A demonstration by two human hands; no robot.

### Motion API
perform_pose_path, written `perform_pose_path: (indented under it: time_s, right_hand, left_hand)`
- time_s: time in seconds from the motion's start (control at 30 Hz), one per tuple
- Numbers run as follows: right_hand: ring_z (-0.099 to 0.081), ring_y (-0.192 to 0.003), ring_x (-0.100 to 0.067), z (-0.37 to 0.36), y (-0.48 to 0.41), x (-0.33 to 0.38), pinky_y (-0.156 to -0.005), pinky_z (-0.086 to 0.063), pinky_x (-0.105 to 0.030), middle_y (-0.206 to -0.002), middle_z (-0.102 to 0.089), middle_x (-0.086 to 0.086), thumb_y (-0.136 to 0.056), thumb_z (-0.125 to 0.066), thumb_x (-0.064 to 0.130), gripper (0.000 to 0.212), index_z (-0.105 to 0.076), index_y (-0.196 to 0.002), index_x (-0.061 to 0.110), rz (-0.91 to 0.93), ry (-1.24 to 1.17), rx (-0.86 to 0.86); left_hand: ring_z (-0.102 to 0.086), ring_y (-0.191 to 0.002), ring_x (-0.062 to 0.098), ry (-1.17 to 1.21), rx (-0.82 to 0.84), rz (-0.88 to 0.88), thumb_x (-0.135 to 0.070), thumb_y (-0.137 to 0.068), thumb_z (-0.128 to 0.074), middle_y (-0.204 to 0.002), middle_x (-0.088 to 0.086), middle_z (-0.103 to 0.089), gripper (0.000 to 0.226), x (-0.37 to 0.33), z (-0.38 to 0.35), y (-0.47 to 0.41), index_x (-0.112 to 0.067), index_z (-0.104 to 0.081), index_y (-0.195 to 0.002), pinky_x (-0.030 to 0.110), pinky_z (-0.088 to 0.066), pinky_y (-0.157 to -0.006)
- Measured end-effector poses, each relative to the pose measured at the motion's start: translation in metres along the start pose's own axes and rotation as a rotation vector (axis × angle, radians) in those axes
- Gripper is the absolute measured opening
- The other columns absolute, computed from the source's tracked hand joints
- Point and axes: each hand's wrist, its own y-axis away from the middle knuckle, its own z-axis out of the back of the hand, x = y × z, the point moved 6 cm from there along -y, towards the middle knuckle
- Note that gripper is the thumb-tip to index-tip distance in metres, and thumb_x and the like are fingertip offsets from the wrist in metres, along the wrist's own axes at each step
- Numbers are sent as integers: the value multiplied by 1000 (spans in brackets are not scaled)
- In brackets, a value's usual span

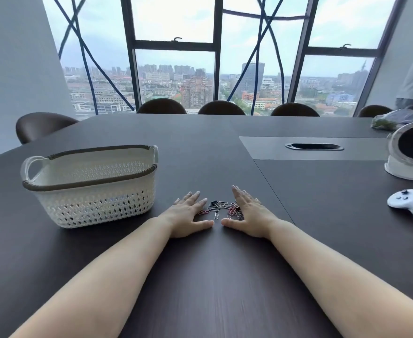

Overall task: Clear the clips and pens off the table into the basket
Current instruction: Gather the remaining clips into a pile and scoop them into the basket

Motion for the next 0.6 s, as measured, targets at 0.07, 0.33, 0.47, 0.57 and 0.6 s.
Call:
perform_pose_path:
  time_s: [0.07,0.33,0.47,0.57,0.6]
  right_hand:
    - [6,-145,-8,2,-10,4,-120,-1,-34,-158,4,10,-84,-48,59,88,5,-148,28,95,-17,-6]
    - [-19,-143,-6,3,-9,4,-118,-12,-23,-153,-27,5,-95,-45,30,49,-36,-141,17,214,-54,16]
    - [-44,-130,-7,15,10,-10,-112,-29,-22,-139,-51,1,-85,-63,26,43,-57,-126,15,187,-182,-80]
    - [-42,-130,-11,25,25,-22,-111,-31,-26,-137,-50,3,-78,-70,38,57,-52,-129,18,138,-208,-159]
    - [-38,-131,-12,26,27,-26,-111,-30,-27,-138,-47,4,-76,-70,44,65,-49,-132,20,110,-184,-167]
  left_hand:
    - [10,-145,10,20,-12,-51,-58,-89,-39,-158,-4,5,74,-2,2,-5,-26,-7,-148,32,2,-119]
    - [9,-144,9,20,21,-194,-33,-96,-39,-157,-10,2,63,-13,-1,-18,-22,-4,-148,30,1,-118]
    - [1,-145,8,32,40,-249,-25,-96,-37,-157,-10,-7,56,-34,-5,-20,-22,-16,-147,32,-2,-119]
    - [-29,-138,10,137,-64,-264,-37,-90,-42,-148,-6,-36,50,-41,2,-10,-20,-43,-136,30,-21,-117]
    - [-38,-132,12,155,-117,-260,-48,-83,-40,-140,-5,-45,55,-39,6,-4,-21,-50,-130,31,-29,-113]
